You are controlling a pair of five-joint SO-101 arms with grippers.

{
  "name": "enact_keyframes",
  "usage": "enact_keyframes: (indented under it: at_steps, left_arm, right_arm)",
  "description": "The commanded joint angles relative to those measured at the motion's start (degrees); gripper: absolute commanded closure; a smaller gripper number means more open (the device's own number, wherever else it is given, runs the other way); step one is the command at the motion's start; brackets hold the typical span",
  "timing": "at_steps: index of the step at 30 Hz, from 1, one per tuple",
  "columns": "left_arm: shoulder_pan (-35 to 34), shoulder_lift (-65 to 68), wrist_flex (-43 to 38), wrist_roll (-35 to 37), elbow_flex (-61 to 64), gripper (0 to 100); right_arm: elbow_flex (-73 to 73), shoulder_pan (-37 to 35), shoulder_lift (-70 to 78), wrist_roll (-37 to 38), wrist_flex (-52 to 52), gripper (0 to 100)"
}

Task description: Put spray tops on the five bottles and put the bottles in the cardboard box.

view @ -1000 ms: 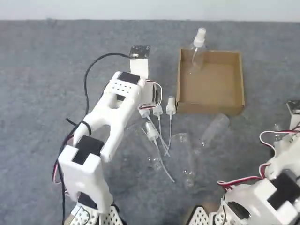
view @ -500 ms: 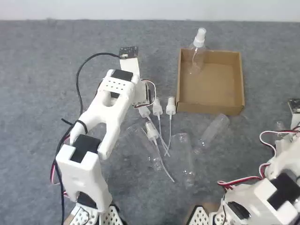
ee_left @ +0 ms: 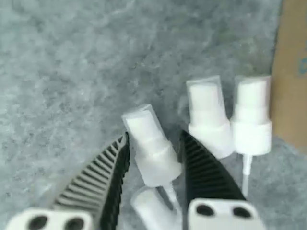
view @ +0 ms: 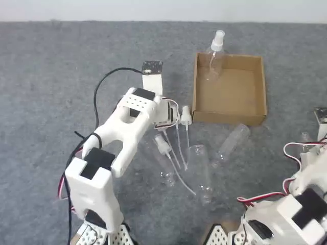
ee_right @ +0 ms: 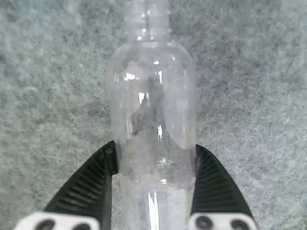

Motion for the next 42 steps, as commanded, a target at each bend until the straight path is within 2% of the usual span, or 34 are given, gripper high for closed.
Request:
enact_keyframes:
  at_steps: [1,8,14,27,32,36,42]
  left_arm:
    - [0.35,-0.88,-2.64,0.44,-0.48,92]
    - [0.09,-0.88,-2.37,0.44,-0.31,92]
    - [-0.09,-0.88,-0.26,0.26,1.19,84]
    - [-0.18,-1.58,-1.41,-3.25,-1.98,95]
    - [-1.14,-1.58,6.42,-3.34,-11.56,95]
    - [-3.25,-1.58,14.77,-3.60,-24.04,95]
    - [-9.58,-1.58,28.22,-10.81,-42.95,95]
  right_arm:
    - [-2.99,0.66,-0.48,-0.44,-0.57,92.0]
    - [-2.99,0.66,-0.48,-0.44,-0.57,92.0]
    - [-2.99,0.66,-0.48,-0.44,-0.57,92.0]
    - [-2.99,0.57,-1.01,-0.44,-0.57,92.0]
    - [-2.99,0.66,-1.01,-0.44,-0.48,92.0]
    - [-2.99,0.66,-1.01,-0.44,-0.48,92.0]
    - [-2.99,0.66,-1.01,-0.44,-0.48,92.0]
